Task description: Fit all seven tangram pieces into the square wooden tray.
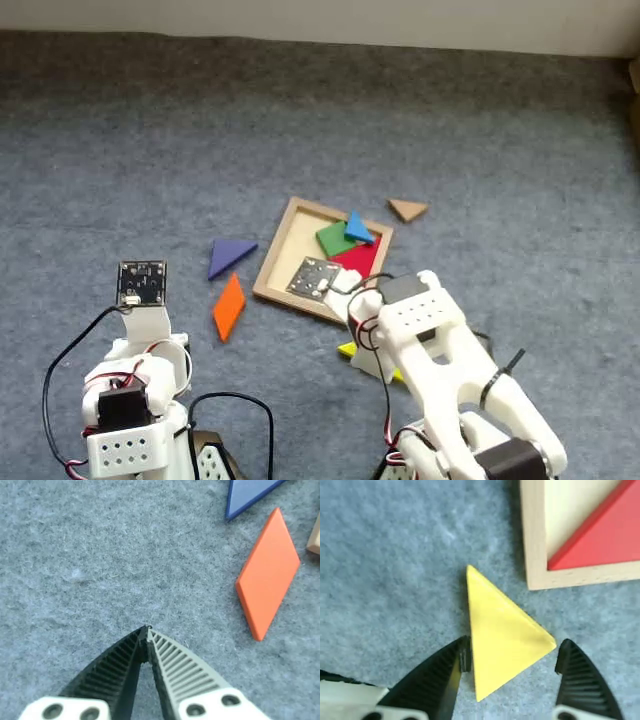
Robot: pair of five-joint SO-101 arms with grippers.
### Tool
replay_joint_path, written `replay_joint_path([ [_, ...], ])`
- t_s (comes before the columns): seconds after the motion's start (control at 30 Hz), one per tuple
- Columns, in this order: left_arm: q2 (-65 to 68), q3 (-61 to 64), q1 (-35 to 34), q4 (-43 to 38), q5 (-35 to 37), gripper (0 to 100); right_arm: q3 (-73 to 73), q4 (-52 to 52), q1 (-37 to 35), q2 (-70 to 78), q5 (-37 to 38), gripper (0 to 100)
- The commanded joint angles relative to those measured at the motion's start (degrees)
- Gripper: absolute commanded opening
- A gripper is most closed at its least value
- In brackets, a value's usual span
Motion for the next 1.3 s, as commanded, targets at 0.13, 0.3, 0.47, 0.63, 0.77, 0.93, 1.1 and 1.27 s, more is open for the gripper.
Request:
replay_joint_path([
  [0.13, -1.54, 1.10, -0.66, -0.09, -0.18, 1, -6.99, 1.54, -0.66, -6.02, -0.62, 26.2],
  [0.3, -1.54, 1.10, -0.66, -0.09, -0.18, 1, -6.73, 1.63, -0.66, -6.02, -1.85, 27.1],
  [0.47, -1.54, 1.10, -0.66, -0.09, -0.18, 1, -1.98, 1.01, -0.75, -4.18, -6.59, 38.7],
  [0.63, -1.54, 1.10, -0.66, -0.09, -0.18, 1, 3.56, -6.29, -0.75, 0.75, -6.42, 40.4],
  [0.77, -1.54, 1.10, -0.66, -0.09, -0.18, 1, 4.97, -10.15, -0.75, 5.67, -6.33, 40.4],
  [0.93, -1.54, 1.10, -0.66, -0.09, -0.18, 1, 4.97, -11.82, -0.75, 10.33, -6.24, 37.3],
  [1.1, -1.54, 1.10, -0.66, -0.09, -0.18, 1, 4.97, -11.74, -0.57, 10.86, -6.24, 23.8],
  [1.27, -1.54, 1.10, -0.66, -0.09, -0.18, 1, 5.14, -11.21, -0.40, 9.71, -6.24, 19.1],
])
